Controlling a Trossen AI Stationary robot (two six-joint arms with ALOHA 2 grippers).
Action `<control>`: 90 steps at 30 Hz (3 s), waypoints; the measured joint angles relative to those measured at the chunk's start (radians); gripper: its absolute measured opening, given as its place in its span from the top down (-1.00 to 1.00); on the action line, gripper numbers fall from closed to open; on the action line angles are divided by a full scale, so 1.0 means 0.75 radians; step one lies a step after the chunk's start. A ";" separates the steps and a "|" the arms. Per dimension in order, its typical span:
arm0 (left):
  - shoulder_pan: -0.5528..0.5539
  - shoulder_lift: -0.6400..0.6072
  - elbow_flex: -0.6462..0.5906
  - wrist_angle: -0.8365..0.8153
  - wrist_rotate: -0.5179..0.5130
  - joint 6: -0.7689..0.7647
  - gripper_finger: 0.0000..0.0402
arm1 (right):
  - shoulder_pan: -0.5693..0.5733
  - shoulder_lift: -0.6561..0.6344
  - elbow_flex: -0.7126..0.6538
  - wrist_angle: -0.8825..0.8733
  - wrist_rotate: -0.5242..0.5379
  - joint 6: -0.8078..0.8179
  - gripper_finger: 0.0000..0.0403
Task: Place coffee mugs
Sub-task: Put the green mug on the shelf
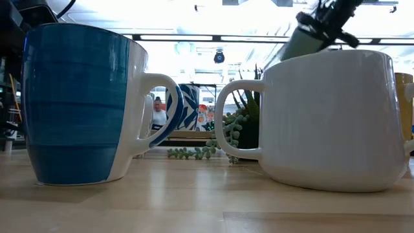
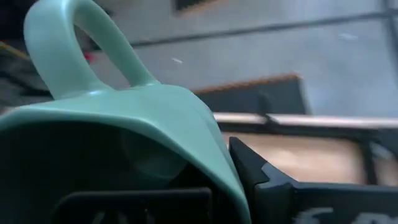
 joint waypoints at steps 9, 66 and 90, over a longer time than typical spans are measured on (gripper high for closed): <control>0.000 0.000 0.000 -0.011 0.007 0.002 0.21 | 0.215 0.223 0.111 0.287 -0.050 -0.043 1.00; 0.000 0.001 0.000 -0.013 0.015 -0.001 0.21 | 0.440 1.448 0.941 -0.323 -0.076 -0.322 1.00; 0.000 0.000 0.000 -0.014 0.015 0.001 0.21 | 0.372 1.482 0.941 -0.297 -0.174 -0.322 1.00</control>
